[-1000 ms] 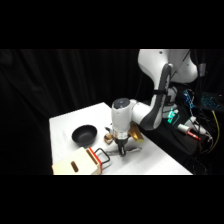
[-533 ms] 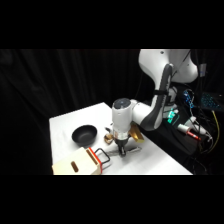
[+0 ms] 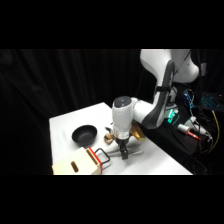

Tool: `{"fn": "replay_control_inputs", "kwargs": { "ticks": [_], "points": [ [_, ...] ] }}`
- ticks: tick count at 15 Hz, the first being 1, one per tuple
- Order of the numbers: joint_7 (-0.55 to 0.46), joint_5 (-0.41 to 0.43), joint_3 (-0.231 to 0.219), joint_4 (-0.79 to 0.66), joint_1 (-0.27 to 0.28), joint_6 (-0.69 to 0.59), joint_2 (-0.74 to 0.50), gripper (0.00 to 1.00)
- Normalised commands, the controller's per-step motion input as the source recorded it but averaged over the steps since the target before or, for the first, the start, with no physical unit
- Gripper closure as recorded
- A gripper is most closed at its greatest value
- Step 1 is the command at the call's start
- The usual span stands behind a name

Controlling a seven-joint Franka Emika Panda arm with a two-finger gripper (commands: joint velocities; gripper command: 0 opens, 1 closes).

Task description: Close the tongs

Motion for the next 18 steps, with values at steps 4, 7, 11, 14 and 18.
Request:
{"fn": "replay_control_inputs", "kwargs": {
  "ticks": [4, 7, 11, 14, 18],
  "points": [
    [-0.06, -0.168, 0.010, -0.11, 0.017, -0.30, -0.41, 0.00],
    [-0.08, -0.170, 0.074, -0.14, -0.056, -0.29, -0.47, 0.00],
    [-0.11, -0.169, 0.131, -0.12, -0.126, -0.29, -0.47, 0.00],
    [-0.13, -0.141, 0.173, -0.06, -0.177, -0.30, -0.42, 0.00],
    [-0.17, -0.081, 0.185, 0.00, -0.196, -0.28, -0.30, 0.00]
  ]
}}
